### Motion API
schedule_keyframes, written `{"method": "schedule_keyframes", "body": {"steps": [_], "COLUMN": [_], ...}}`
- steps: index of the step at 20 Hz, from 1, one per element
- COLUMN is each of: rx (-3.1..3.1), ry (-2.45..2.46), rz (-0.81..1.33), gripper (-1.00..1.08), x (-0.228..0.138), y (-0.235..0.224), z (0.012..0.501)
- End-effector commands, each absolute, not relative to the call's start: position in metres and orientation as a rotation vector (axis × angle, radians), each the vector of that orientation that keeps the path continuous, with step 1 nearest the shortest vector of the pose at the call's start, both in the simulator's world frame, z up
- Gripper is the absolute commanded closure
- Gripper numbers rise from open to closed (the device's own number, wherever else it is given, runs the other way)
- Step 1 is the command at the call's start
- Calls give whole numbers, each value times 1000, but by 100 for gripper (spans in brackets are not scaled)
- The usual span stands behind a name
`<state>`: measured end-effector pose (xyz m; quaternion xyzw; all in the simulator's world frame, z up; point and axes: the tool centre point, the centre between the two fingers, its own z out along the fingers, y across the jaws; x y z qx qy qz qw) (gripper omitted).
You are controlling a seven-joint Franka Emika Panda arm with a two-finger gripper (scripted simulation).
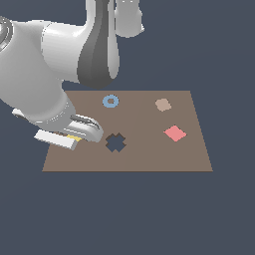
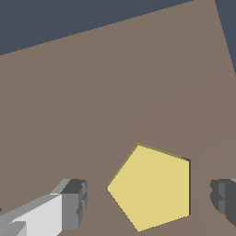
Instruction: Insert a designated object into the corresponding slot on a board.
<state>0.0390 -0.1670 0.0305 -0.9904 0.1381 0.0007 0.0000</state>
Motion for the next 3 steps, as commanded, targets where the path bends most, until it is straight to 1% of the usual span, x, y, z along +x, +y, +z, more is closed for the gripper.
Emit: {"method": "schedule_keyframes", "body": {"steps": [1,3], "rx": [-3111,-3111], "ry": [434,434], "rz": [2,2], "gripper": [-92,-92], "x": [39,39], "y": [-167,-167], "z": [30,30]}}
